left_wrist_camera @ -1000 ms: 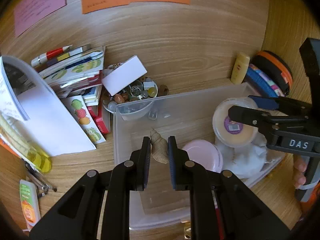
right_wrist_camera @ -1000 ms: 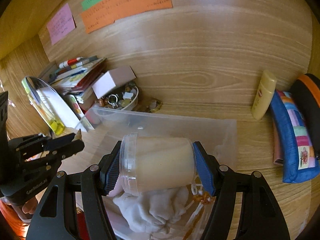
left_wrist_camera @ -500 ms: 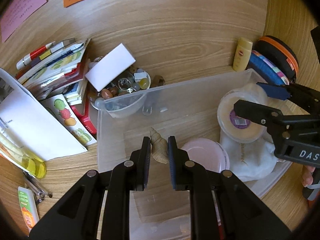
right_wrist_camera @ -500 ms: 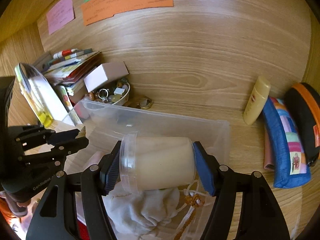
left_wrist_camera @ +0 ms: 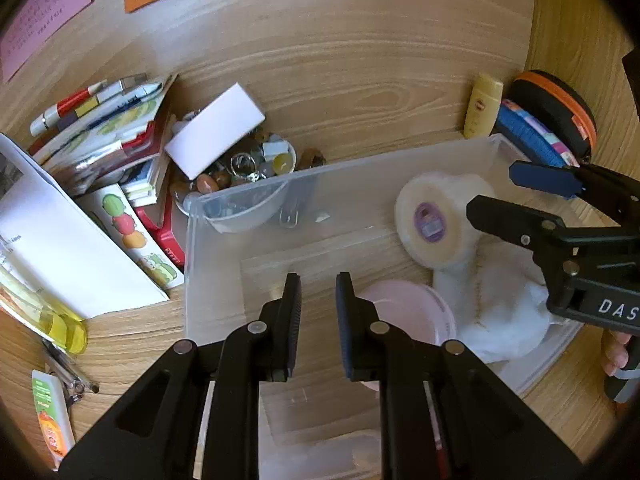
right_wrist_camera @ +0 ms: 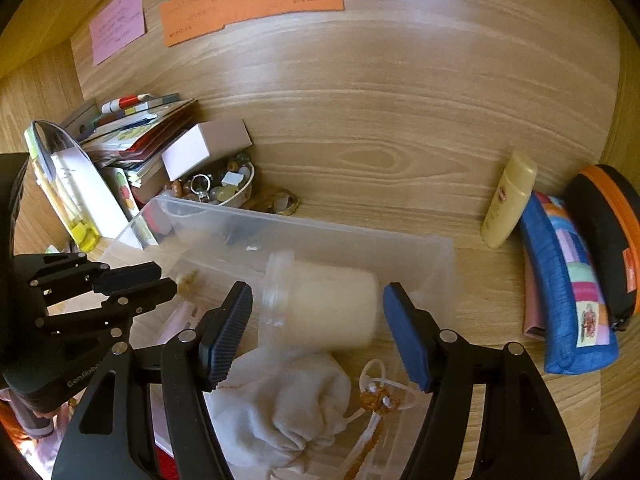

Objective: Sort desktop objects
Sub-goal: 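Carry the seashell and cream jar with both tools into the clear box, then open both tools to release the seashell and jar in the box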

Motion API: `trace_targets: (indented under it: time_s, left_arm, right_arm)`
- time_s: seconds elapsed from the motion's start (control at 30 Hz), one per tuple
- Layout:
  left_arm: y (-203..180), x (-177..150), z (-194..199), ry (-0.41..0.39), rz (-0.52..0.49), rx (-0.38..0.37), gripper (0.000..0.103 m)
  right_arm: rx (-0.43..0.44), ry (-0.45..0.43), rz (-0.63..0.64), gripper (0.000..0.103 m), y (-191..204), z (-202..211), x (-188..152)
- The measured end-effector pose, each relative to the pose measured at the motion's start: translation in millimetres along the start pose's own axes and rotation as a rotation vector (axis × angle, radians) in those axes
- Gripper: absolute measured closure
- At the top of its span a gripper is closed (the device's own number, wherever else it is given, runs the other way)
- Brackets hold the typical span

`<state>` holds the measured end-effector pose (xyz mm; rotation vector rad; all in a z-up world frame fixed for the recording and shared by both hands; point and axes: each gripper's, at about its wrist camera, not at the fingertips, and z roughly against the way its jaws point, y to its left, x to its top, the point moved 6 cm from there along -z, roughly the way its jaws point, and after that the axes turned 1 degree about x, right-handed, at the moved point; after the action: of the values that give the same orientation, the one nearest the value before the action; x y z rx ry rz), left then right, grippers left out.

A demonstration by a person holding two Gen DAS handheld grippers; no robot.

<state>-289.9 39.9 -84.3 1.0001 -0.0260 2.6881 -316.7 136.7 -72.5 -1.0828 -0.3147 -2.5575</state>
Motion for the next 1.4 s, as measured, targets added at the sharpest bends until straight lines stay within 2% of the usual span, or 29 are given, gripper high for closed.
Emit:
trace_targets:
  time_s: [0.13, 0.2, 0.4, 0.53, 0.67, 0.8, 0.87, 1.03, 1.17, 1.4]
  left_arm:
    - [-2.2, 1.0, 8.4, -0.018, -0.007, 0.007, 0.086]
    - [-2.4, 0.6, 11.5, -0.024, -0.010, 0.014, 0.084]
    - [1.7, 1.0, 31.6, -0.056, 0.004, 0.036, 0.073]
    - [4.5, 0.3, 51.9, -0.093, 0.007, 0.059, 0.060]
    - [5.1, -1.8, 72.0, -0.133, 0.002, 0.078, 0.058]
    - [5.1, -4.7, 90.6, -0.161, 0.005, 0.088, 0.056]
    - [4.6, -7.3, 100.4, -0.177, 0.007, 0.097, 0.049]
    - [4.9, -14.1, 123.7, -0.217, 0.018, 0.117, 0.039]
    - [7.6, -19.4, 141.7, -0.246, 0.042, 0.125, 0.032]
    - [12.5, -39.4, 170.0, -0.286, 0.102, 0.118, 0.027]
  right_arm:
    - [0.010, -0.024, -0.006, 0.028, 0.2, 8.2, 3.4]
    - [0.009, -0.039, -0.008, 0.027, -0.2, 13.7, 5.5]
    - [-0.007, -0.091, -0.012, 0.022, -1.1, 35.4, 14.9]
    - [0.002, -0.115, -0.005, 0.021, 2.3, 54.1, 19.6]
    - [-0.011, -0.139, 0.001, 0.017, 5.3, 72.4, 19.8]
    - [-0.012, -0.162, -0.002, 0.013, 7.2, 91.0, 16.6]
    - [-0.012, -0.174, -0.002, 0.012, 8.0, 101.2, 13.8]
    - [-0.049, -0.214, 0.023, 0.002, 9.2, 125.7, 4.6]
    - [-0.094, -0.253, 0.050, 0.001, 8.1, 146.4, -4.1]
    - [-0.139, -0.270, 0.084, 0.000, 5.5, 168.9, -23.2]
